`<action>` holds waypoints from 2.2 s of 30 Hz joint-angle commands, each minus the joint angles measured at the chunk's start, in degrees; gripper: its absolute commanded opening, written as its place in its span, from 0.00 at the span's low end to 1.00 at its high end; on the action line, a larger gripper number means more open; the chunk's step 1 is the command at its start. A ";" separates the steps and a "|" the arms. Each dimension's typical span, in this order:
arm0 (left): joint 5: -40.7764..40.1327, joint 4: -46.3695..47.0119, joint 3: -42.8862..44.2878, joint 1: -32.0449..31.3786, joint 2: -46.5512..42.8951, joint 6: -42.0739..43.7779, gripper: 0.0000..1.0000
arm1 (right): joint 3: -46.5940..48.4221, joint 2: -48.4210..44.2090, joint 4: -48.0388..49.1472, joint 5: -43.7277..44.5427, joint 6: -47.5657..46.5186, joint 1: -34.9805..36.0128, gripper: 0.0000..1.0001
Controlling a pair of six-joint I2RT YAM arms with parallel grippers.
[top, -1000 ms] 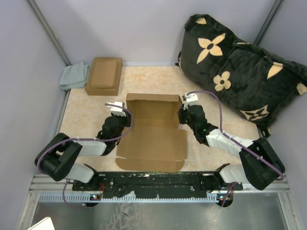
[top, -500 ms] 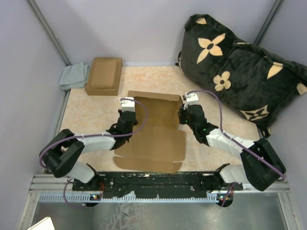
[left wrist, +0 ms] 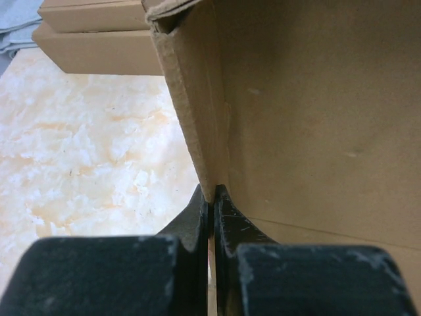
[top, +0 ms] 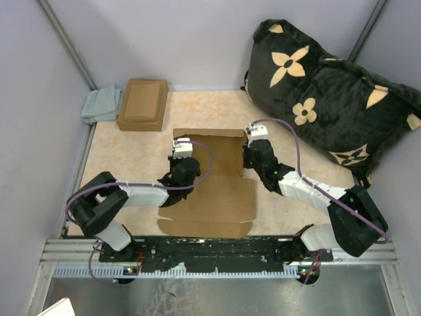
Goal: Fold the paper box
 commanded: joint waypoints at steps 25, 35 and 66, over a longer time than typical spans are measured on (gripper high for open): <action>18.16 -33.88 -2.26 0.11 -28.18 -21.21 1.00 | 0.45 3.33 6.22 -1.13 -0.44 1.33 0.36; 23.61 -35.84 -5.83 -0.03 -42.82 -15.53 1.00 | 2.88 10.05 4.52 9.85 -0.93 1.88 0.00; 16.69 -42.30 -4.90 -0.44 -47.45 -15.77 1.00 | 3.44 5.63 1.47 16.11 -0.41 5.11 0.47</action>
